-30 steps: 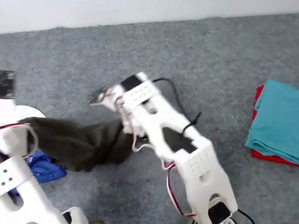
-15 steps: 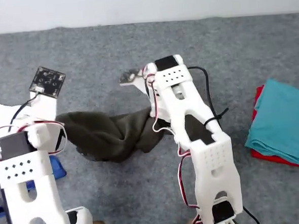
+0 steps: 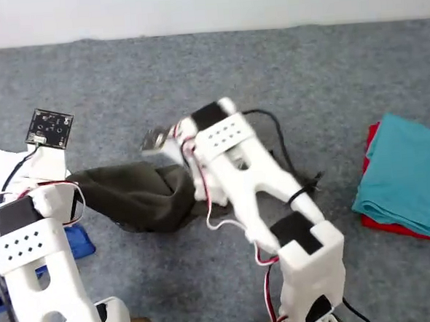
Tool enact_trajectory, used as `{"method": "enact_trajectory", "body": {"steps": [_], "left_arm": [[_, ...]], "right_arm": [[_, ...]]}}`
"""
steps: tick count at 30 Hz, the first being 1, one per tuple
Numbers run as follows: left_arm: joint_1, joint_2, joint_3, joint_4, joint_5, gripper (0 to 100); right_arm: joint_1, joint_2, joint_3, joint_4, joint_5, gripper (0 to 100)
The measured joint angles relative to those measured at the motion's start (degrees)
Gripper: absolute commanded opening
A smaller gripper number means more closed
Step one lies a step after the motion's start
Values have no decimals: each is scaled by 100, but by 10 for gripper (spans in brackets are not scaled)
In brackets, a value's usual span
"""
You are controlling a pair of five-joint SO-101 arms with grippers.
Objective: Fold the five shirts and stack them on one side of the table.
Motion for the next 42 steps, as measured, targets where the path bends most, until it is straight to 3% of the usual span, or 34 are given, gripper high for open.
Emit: {"method": "enact_trajectory", "body": {"steps": [10,16,30,36,42], "left_arm": [[0,0,0,0,0,15],[0,0,0,0,0,15],[0,0,0,-18,0,15],[0,0,0,-18,0,15],[0,0,0,-18,0,15]], "right_arm": [[-466,782,290,-668,-220,196],[-396,1275,290,-1143,-229,196],[-176,2013,-774,-1152,-229,192],[-97,2532,-1503,-844,-229,28],[185,3051,-2365,-378,-229,11]]}}
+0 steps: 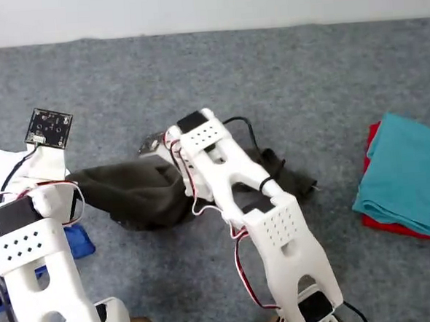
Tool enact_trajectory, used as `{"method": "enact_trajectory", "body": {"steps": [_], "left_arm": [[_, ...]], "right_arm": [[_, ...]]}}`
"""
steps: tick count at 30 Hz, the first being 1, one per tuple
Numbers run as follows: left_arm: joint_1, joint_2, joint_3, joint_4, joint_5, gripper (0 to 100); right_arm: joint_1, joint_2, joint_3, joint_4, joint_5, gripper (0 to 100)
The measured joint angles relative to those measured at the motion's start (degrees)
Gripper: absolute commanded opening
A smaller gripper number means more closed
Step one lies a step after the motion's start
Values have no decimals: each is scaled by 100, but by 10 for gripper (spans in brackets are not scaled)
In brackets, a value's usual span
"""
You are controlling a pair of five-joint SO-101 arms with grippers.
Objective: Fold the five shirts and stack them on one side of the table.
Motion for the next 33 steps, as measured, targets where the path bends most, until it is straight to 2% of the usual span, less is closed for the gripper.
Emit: {"method": "enact_trajectory", "body": {"steps": [8,21,24,33], "left_arm": [[0,0,-132,0,0,15],[0,0,-2040,422,0,15],[0,0,-2585,422,0,15],[1020,0,-4879,563,0,15]], "right_arm": [[519,-281,-686,378,132,11],[1240,-3138,-686,378,246,10],[1459,-3833,-686,378,536,10],[2295,-5802,-695,123,1055,10]]}}
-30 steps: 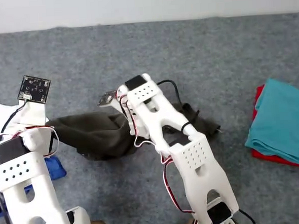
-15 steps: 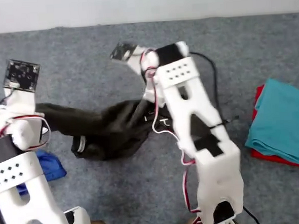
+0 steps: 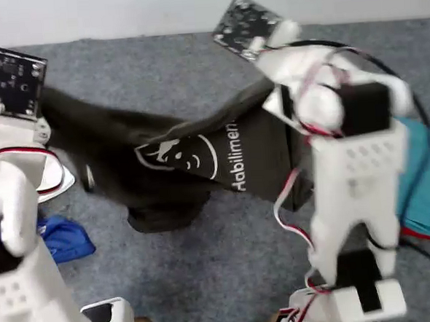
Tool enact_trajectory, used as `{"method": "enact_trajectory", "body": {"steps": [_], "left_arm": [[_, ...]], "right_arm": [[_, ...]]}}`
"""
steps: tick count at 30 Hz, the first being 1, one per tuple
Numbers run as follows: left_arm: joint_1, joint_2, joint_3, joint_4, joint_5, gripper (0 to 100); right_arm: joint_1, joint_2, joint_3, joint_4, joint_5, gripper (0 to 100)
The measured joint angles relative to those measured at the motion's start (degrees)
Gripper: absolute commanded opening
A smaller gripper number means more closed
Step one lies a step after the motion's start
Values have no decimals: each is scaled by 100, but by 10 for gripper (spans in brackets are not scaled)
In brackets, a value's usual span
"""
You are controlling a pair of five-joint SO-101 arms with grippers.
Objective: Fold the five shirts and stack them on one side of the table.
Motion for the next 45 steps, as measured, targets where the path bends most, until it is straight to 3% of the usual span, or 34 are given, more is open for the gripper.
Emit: {"method": "enact_trajectory", "body": {"steps": [6,16,22,36,45], "left_arm": [[352,-9,-888,-220,-9,15],[378,-9,-1169,-193,-1160,15],[396,-9,-1310,-26,-1319,15],[396,-70,-3244,-26,-1327,15],[396,-97,-3745,703,-2119,15]], "right_arm": [[730,-897,0,-563,44,10],[1793,-1398,0,-958,53,10],[2119,-1477,0,-1029,-18,10],[2233,-2497,0,-1336,-185,10],[2646,-3015,-167,-1336,141,10]]}}
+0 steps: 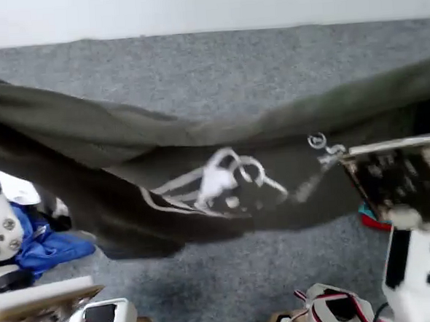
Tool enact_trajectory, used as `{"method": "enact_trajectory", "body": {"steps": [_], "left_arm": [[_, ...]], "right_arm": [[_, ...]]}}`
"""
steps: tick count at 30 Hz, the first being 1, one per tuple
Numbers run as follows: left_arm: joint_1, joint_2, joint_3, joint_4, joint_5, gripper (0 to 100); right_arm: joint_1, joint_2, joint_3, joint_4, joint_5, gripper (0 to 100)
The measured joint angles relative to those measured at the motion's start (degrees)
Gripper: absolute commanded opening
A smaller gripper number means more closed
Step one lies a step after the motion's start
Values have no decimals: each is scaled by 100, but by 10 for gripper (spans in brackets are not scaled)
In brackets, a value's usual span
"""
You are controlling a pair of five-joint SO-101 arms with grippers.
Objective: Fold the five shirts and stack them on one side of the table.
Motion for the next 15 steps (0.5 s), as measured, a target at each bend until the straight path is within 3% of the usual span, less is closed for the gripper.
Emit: {"method": "enact_trajectory", "body": {"steps": [7,12,15], "left_arm": [[0,35,607,668,-193,15],[0,492,2215,712,-193,15],[0,1073,3385,334,-167,15]], "right_arm": [[-167,237,466,193,492,10],[-563,958,1626,387,677,10],[-747,1398,2523,0,668,10]]}}
